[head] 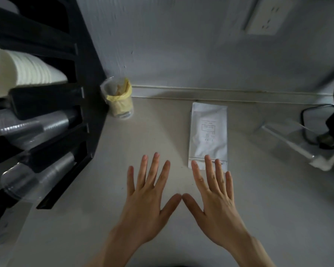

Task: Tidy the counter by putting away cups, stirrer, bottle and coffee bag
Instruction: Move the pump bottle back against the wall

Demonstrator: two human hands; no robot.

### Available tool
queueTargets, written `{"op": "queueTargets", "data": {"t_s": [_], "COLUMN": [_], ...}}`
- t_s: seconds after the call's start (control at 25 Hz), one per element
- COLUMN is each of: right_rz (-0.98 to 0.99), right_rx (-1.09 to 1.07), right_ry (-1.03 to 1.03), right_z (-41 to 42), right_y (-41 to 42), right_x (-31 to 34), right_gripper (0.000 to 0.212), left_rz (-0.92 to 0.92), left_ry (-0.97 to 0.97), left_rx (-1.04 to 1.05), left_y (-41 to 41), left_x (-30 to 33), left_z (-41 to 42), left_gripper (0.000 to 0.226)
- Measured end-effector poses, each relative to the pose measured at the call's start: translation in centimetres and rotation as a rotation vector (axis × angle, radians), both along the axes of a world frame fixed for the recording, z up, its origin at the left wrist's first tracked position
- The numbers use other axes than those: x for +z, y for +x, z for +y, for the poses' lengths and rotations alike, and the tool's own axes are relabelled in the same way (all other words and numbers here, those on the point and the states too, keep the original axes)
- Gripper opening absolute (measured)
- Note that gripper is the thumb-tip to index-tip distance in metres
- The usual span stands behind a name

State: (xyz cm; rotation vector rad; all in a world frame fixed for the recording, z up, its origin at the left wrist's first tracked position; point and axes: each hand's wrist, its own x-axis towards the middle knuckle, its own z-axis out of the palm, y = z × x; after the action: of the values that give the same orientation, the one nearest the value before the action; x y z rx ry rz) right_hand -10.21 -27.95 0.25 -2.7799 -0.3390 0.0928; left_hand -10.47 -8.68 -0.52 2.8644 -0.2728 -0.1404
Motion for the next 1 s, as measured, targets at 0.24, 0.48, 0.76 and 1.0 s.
{"op": "queueTargets", "data": {"t_s": [0.24, 0.48, 0.76, 1.0], "right_rz": [0.010, 0.008, -0.013, -0.045], "right_rx": [-0.050, -0.147, -0.295, -0.440], "right_ry": [0.066, 0.083, 0.118, 0.153], "right_z": [-5.5, -12.1, -20.0, -25.5], "right_y": [0.5, 1.8, 4.3, 7.5], "right_x": [-0.6, -1.1, -1.5, -1.9], "right_gripper": [0.073, 0.075, 0.083, 0.102], "left_rz": [0.006, 0.001, -0.010, -0.053], "left_ry": [-0.021, 0.026, 0.020, 0.016], "left_rx": [-0.067, -0.176, -0.288, -0.366], "left_y": [1.8, 5.0, 9.7, 14.1], "left_x": [-0.3, -0.4, -0.8, -1.6], "left_z": [-5.3, -11.9, -20.0, -25.9], "left_gripper": [0.081, 0.084, 0.088, 0.096]}}
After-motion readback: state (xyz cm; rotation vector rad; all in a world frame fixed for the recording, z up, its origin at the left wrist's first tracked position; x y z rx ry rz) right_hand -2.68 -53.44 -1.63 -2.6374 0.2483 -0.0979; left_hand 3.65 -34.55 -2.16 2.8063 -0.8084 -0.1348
